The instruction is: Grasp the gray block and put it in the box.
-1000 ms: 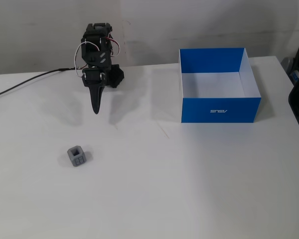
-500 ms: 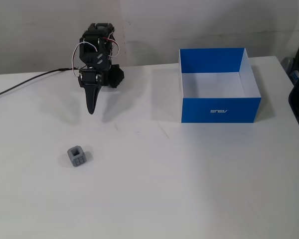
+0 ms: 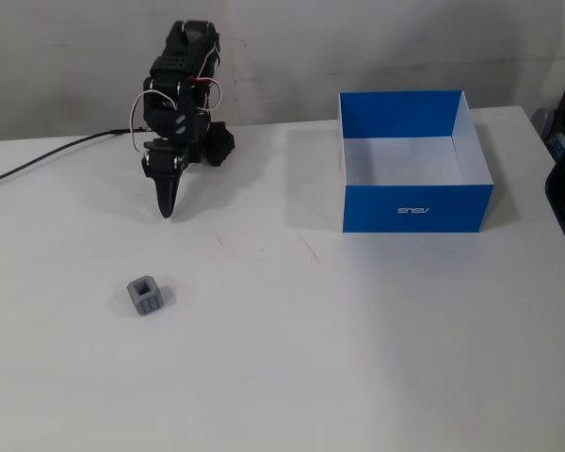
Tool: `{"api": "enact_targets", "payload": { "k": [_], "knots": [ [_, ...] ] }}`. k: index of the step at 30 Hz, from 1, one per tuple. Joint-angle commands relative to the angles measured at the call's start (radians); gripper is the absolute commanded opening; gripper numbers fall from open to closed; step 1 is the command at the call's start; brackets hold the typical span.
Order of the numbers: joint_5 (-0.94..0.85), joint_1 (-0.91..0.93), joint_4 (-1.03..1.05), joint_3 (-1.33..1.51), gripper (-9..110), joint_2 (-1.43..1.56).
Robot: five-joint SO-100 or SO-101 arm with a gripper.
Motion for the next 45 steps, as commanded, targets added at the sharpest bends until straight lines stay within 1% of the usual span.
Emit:
{"api": "enact_targets", "payload": {
  "k": [1,8,10,21,24,29,37,45],
  "knots": [
    [-0.015,-0.009,-0.040,-0.133,0,-0.143],
    [-0.072,-0.049,-0.044,-0.337,0,-0.359],
    [-0.087,-0.063,-0.074,-0.380,0,-0.417],
    [-0.212,-0.091,-0.101,-0.701,0,-0.839],
    [-0.272,-0.091,-0.100,-0.776,0,-0.922],
    [-0.341,-0.078,-0.086,-0.887,0,-1.040],
    [-0.373,-0.046,-0.028,-1.121,0,-1.227],
    [-0.448,0.044,0.037,-1.210,0,-1.333]
  ]
}}
